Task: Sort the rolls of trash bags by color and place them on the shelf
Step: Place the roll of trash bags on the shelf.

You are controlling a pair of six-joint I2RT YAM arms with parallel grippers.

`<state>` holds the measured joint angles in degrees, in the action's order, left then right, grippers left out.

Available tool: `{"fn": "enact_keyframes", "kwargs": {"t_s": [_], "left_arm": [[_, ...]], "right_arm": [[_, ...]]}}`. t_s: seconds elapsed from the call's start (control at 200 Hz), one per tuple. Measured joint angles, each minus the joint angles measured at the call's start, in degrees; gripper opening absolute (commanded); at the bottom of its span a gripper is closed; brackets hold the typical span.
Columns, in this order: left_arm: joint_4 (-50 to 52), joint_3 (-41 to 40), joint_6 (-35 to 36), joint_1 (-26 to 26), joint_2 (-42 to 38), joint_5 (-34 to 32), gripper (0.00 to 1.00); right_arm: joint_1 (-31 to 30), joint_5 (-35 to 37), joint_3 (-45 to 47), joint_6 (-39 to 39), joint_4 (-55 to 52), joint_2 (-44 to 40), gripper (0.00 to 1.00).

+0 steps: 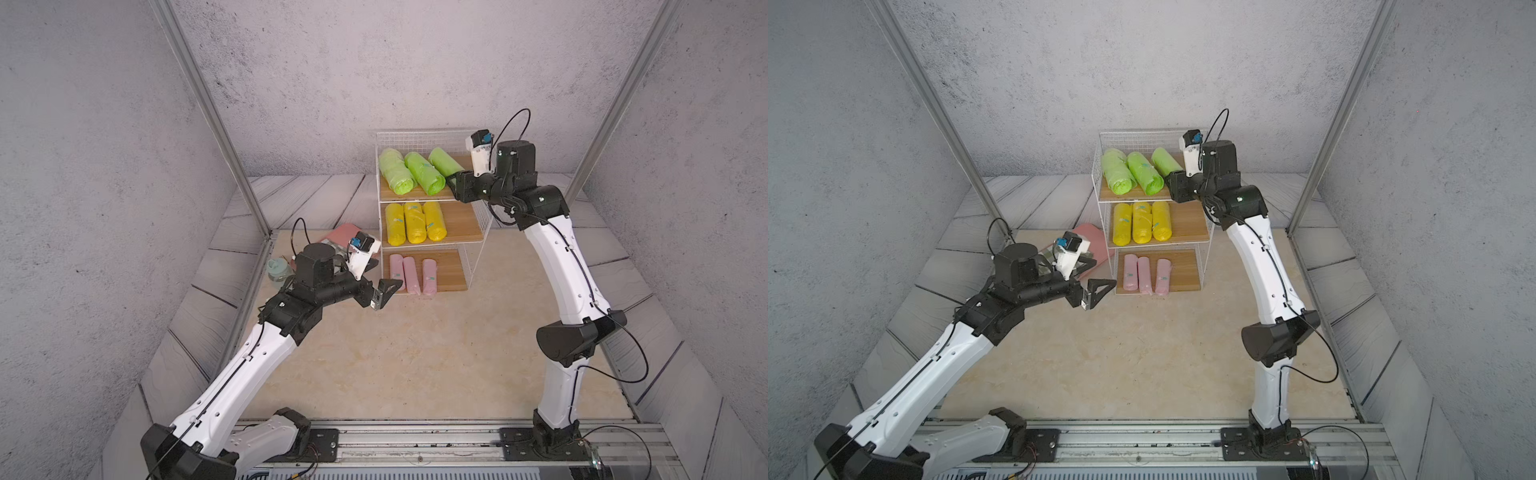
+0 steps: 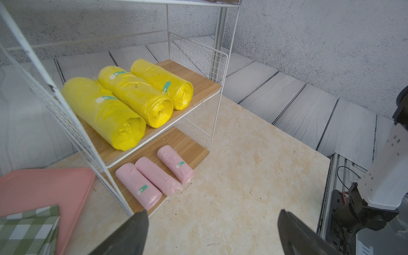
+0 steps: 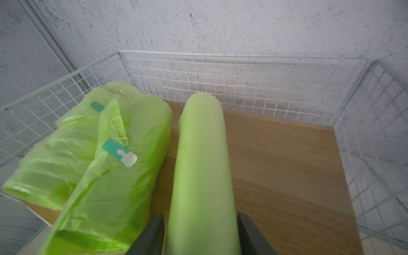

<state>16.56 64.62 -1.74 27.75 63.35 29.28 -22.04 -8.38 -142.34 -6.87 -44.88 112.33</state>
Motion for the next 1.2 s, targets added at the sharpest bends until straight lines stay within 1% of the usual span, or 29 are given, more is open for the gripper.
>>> {"fn": "enact_keyframes", "kwargs": {"t_s": [0.17,0.375,0.48,0.621,0.861,1.201], "left_arm": [[0.0,0.0,0.2,0.0,0.0,-0.4,0.97],[0.0,0.0,0.3,0.0,0.0,-1.7,0.97],[0.0,0.0,0.3,0.0,0.0,-2.3,0.97],[0.0,0.0,0.3,0.0,0.0,-3.0,0.97],[0.0,0.0,0.2,0.0,0.0,-3.7,0.97],[0.0,0.0,0.2,0.0,-0.3,-5.5,0.97]], "right_arm": [[0.0,0.0,0.0,-0.2,-0.3,0.0,0.60],[0.0,-0.1,2.1,-0.3,1.7,-0.2,0.74],[0.0,0.1,4.5,0.3,4.7,-0.8,0.78],[0.0,0.2,8.5,0.5,6.4,-3.5,0.81],[0.0,0.4,15.0,1.0,10.1,-8.9,0.83],[0.0,-1.8,26.7,2.4,19.0,-20.4,0.86]]}}
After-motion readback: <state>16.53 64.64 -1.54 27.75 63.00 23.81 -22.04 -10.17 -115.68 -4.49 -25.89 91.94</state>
